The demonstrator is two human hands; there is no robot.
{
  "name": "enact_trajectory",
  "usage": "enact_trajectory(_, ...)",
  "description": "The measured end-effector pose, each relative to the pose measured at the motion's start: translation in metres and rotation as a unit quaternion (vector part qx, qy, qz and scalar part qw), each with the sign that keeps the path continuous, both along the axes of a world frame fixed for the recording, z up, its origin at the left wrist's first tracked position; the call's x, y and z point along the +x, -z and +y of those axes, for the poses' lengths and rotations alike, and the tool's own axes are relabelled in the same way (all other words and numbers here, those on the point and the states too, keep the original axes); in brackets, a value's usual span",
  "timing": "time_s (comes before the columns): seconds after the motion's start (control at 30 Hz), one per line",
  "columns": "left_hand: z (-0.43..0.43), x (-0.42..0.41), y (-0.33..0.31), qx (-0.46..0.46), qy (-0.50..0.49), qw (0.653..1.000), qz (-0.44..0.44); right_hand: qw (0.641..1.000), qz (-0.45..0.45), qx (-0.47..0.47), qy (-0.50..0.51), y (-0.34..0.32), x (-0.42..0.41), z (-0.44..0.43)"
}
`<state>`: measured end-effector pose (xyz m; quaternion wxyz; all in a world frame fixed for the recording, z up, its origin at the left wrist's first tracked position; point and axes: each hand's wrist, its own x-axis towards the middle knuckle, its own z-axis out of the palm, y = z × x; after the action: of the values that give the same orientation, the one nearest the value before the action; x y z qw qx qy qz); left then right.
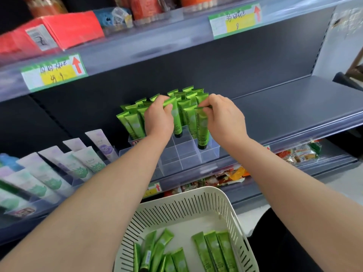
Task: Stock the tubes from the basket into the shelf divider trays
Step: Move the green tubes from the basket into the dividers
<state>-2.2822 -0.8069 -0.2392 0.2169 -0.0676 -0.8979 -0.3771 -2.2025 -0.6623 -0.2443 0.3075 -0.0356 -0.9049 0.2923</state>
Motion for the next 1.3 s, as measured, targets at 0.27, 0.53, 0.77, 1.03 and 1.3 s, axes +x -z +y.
enact_trajectory(0.27, -0.005, -0.028, 0.030, -0.046, 0.013, 0.997, -0.055, 1.000, 0.001, 0.022, -0.013, 0.006, -0.022, -0.010)
enact_trajectory(0.53, -0.015, -0.031, 0.029, -0.073, 0.053, 0.996, -0.018, 0.999, 0.000, 0.043, -0.012, 0.006, -0.040, -0.014)
enact_trajectory(0.77, -0.046, -0.013, 0.033, -0.184, 0.124, 0.973, 0.056, 0.999, 0.017, 0.048, -0.015, 0.004, -0.058, -0.030)
enact_trajectory(1.03, -0.077, -0.001, 0.046, -0.229, 0.145, 0.962, 0.045, 0.997, -0.022, 0.068, -0.017, 0.014, -0.078, -0.040)
enact_trajectory(1.3, -0.083, 0.004, 0.045, -0.234, 0.147, 0.961, 0.033, 0.989, -0.106, 0.098, -0.017, 0.036, -0.080, -0.041)
